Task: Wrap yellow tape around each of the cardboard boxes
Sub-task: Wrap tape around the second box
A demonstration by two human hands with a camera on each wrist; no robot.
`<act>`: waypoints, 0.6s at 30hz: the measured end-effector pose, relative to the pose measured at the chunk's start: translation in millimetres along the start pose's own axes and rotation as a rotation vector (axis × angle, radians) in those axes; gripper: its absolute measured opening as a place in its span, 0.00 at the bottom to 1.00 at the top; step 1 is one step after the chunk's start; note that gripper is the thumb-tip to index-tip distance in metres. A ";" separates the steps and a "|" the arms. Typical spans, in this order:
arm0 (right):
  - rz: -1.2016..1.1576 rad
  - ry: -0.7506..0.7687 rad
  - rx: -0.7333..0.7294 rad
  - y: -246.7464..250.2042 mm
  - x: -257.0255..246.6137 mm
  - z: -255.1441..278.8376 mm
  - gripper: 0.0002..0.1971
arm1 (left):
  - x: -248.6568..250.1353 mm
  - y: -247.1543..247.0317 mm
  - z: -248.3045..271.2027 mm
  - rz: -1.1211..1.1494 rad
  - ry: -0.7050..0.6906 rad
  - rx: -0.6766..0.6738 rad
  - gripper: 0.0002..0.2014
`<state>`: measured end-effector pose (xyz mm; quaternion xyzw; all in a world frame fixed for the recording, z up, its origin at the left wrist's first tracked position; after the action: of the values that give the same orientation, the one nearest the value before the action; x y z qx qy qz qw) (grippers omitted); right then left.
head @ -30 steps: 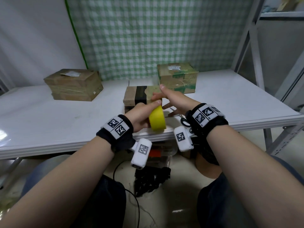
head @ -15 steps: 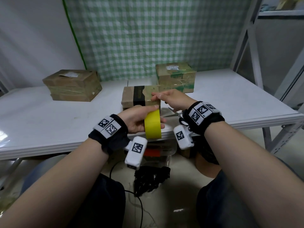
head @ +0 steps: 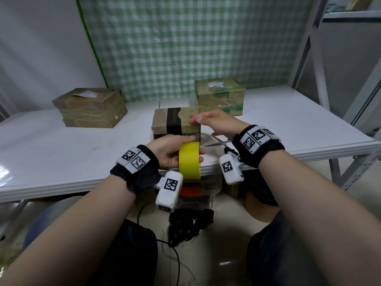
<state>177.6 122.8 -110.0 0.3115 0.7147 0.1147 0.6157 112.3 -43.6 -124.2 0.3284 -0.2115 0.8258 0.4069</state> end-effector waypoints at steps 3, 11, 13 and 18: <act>0.021 0.027 0.139 12.7 -3.6 8.9 0.12 | -2.0 0.8 0.5 0.027 -0.003 0.001 0.18; 0.600 -0.418 -0.033 32.1 34.3 41.1 0.20 | -1.8 -3.0 3.3 0.023 -0.010 0.003 0.19; 0.640 -0.462 -0.063 30.2 40.3 44.5 0.19 | -1.5 -2.9 3.1 0.019 -0.011 0.004 0.19; 0.719 -0.481 -0.088 30.0 46.4 44.4 0.21 | -1.7 -1.9 2.0 0.021 -0.010 0.006 0.17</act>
<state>226.8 163.7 -140.6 0.5320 0.3916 0.2762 0.6981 115.4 -44.6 -123.8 0.3313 -0.2145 0.8289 0.3964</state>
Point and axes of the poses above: each hand's wrist, its own z-axis away from the middle knuckle, its own y-axis out of the back of the hand, x = y × z, the point moved 1 cm from there along -z, towards the middle knuckle, and after that the axes turned 14 degrees about y, right-handed, at the moved point
